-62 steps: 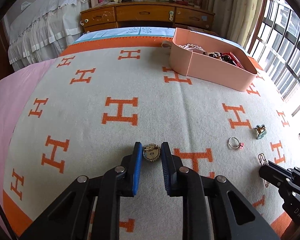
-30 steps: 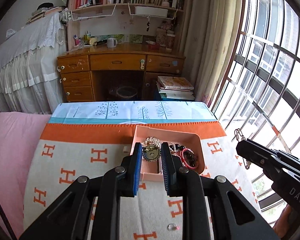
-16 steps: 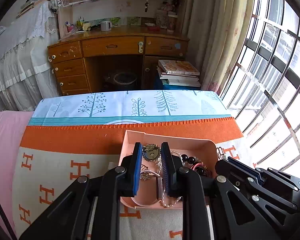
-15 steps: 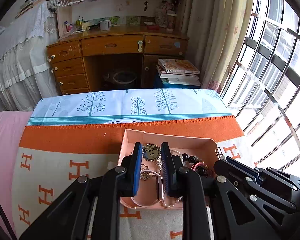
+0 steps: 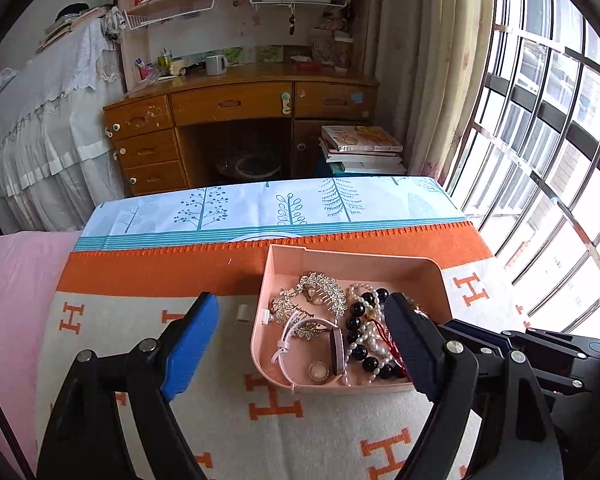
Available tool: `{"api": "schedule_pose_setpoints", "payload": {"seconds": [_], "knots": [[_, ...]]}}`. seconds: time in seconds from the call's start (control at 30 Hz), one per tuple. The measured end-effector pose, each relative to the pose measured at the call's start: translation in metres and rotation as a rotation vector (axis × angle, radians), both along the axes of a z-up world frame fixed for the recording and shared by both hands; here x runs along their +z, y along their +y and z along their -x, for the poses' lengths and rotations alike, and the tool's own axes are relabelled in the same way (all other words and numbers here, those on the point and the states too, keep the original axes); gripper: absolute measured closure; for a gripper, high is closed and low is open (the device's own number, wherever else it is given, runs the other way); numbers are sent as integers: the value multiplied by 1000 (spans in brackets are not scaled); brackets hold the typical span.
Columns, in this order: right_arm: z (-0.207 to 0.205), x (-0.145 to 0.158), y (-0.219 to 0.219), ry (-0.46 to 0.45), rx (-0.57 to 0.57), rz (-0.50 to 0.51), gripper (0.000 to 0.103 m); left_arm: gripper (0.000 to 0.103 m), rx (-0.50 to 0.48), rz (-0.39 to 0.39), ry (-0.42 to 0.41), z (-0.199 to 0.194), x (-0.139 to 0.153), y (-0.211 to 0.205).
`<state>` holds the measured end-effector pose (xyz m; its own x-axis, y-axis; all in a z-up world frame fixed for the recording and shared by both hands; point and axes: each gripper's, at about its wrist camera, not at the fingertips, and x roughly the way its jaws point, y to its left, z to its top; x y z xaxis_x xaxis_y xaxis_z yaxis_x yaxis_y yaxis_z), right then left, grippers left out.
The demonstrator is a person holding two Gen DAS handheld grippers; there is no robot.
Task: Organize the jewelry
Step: 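Withdraw both open tools from the box toward the flower brooches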
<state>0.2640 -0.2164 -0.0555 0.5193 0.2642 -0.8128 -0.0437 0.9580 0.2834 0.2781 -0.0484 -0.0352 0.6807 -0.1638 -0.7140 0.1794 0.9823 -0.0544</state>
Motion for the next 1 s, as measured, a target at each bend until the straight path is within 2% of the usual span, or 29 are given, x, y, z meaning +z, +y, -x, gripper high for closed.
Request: {"api": "schedule_pose_setpoints", "payload": {"seconds": [0.67,0.9,1.0], "knots": [[104,48,1,-85,45,7,91,16,-1,38,-116,124,63,20],[148,48,-1,-85,72,50,90,12,-13,37,-119,173,60,32],[169,43,-2,-95,82,56,90,3,-14,50,-104,191,50,41]]}}
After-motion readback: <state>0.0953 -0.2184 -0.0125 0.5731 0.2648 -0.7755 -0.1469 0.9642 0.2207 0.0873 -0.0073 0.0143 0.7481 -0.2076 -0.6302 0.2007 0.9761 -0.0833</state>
